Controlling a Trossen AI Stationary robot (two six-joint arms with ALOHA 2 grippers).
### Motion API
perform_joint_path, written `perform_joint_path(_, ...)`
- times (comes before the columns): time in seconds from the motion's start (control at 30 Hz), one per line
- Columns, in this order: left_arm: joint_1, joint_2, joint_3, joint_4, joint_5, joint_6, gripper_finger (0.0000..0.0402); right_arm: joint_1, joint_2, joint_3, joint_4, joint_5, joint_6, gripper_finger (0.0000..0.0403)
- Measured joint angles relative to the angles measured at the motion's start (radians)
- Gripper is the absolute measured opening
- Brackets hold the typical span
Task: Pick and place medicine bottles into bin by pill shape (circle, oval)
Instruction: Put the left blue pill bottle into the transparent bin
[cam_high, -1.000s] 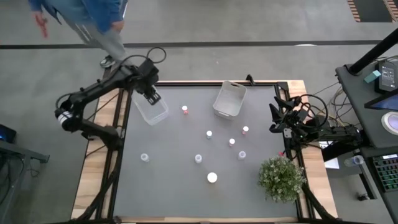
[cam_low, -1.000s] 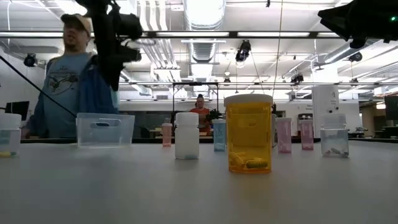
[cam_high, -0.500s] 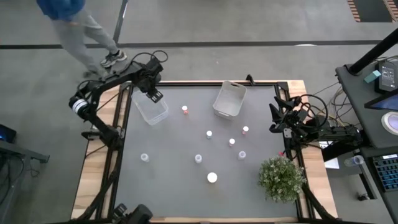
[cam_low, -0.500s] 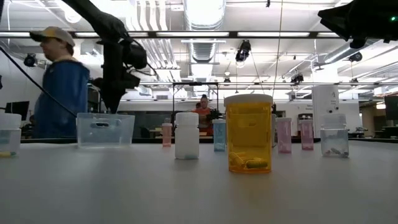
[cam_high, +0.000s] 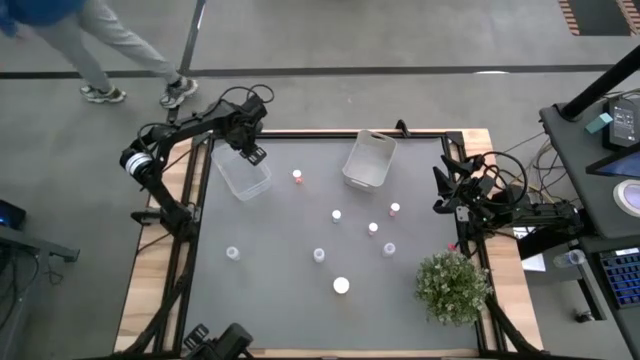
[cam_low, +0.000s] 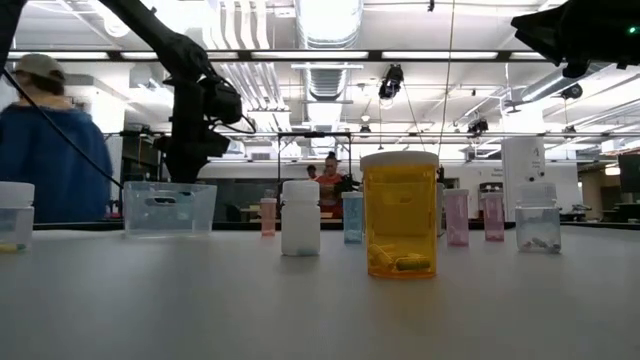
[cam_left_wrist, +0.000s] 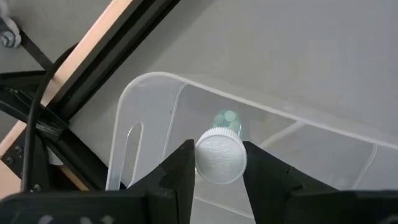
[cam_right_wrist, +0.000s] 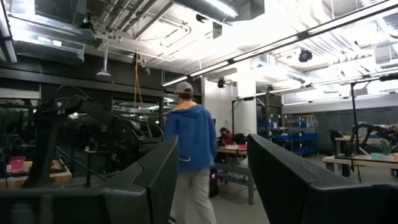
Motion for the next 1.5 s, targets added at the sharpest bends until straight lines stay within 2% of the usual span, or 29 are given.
perform_joint_path(0.27,0.0,0.002,-0.001,-0.004,0.0,-0.006,0.0117,0.0,0.0,0.0,0.0,0.0,0.0,0.0183)
perform_joint_path(0.73,0.0,0.001,-0.063,0.013,0.0,-0.03,0.012,0.0,0.0,0.0,0.0,0.0,0.0,0.0183)
perform_joint_path(1.5,0.0,0.0,-0.065,-0.003,0.016,-0.027,0.0126,0.0,0.0,0.0,0.0,0.0,0.0,0.0183)
